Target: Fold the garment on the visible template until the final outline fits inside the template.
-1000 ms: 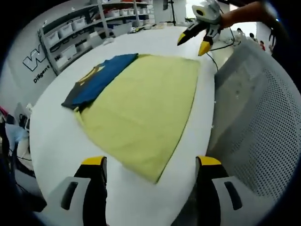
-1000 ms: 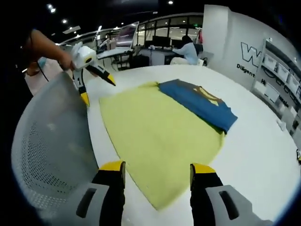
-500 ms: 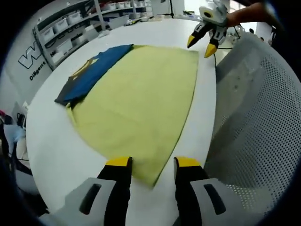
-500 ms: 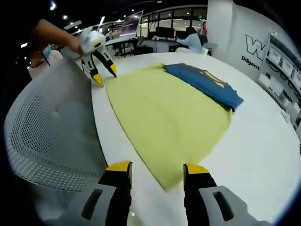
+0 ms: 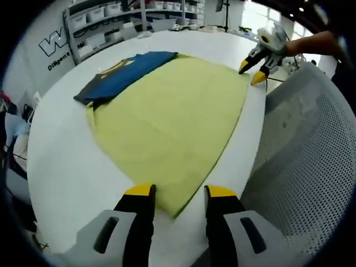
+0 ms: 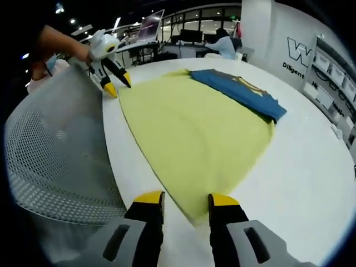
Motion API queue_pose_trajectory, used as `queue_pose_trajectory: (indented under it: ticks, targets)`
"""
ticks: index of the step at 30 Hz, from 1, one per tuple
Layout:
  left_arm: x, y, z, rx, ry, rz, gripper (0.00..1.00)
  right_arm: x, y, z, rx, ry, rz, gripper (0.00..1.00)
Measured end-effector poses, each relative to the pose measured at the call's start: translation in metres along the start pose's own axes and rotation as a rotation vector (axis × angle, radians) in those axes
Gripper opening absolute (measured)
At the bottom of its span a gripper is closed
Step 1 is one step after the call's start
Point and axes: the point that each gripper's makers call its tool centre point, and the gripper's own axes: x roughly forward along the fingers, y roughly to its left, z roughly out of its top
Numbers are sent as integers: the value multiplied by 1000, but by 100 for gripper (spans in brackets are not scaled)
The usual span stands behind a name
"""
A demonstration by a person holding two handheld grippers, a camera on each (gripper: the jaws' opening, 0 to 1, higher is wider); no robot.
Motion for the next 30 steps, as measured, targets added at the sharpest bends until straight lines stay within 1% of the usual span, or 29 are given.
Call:
queue_pose_trajectory:
  ticks: [2, 4, 5, 6, 7, 8, 9, 10, 11, 13, 14, 15, 17, 19, 22, 24, 25, 28, 30]
  targets:
    - [-1, -2, 0, 13, 12, -2, 31, -1, -2, 0, 19, 7, -18, 21]
    - [-2, -2, -2, 28, 31, -12, 27, -1, 1, 1, 7, 9, -16, 18]
    - [-2, -1, -2, 30, 36, -12, 24, -1, 1, 1, -3, 12, -20, 15]
    - [-2, -1, -3, 30, 42, -12, 22, -1, 1, 0, -6, 19, -22, 9]
    - [-2, -2, -3, 36, 57, -14, 20, -1, 0, -1, -37, 31, -27, 4]
    - [-3, -3, -5, 55, 70, -15, 13, -2, -1, -2, -70, 46, -36, 1]
    - [-3, -4, -7, 77, 89, -16, 8, -3, 0, -3, -95, 54, -34, 0]
    - [-3, -4, -6, 106, 87, -15, 5, -2, 0, -1, -102, 53, -36, 0]
    - [-3, -4, -6, 116, 89, -9, 5, -2, 2, -1, -80, 64, -24, 0]
    - [-4, -5, -8, 147, 113, -10, 4, -4, 5, -3, -53, 85, -9, 0]
    - [-6, -5, -9, 172, 128, -14, 3, -4, 9, -2, -62, 91, 0, 0]
    - [-6, -5, -10, 174, 134, -15, 3, -5, 11, -3, -73, 96, 7, 0]
    - [-7, -4, -11, 152, 143, -15, 3, -5, 15, -4, -103, 102, 17, 0]
    - [-8, -3, -13, 129, 150, -14, 3, -7, 18, -3, -103, 104, 25, 0]
    - [-11, -5, -18, 144, 165, -22, 3, -9, 20, -2, -81, 103, 37, 0]
    - [-14, -9, -21, 176, 183, -41, 3, -12, 25, -2, -86, 106, 50, 0]
    - [-15, -10, -22, 177, 187, -50, 3, -14, 27, -2, -88, 108, 57, 0]
    - [-19, -12, -23, 136, 203, -76, 3, -19, 31, 1, -89, 102, 68, 0]
    - [-25, -13, -19, 132, 201, -81, 3, -24, 32, 5, -86, 89, 66, 0]
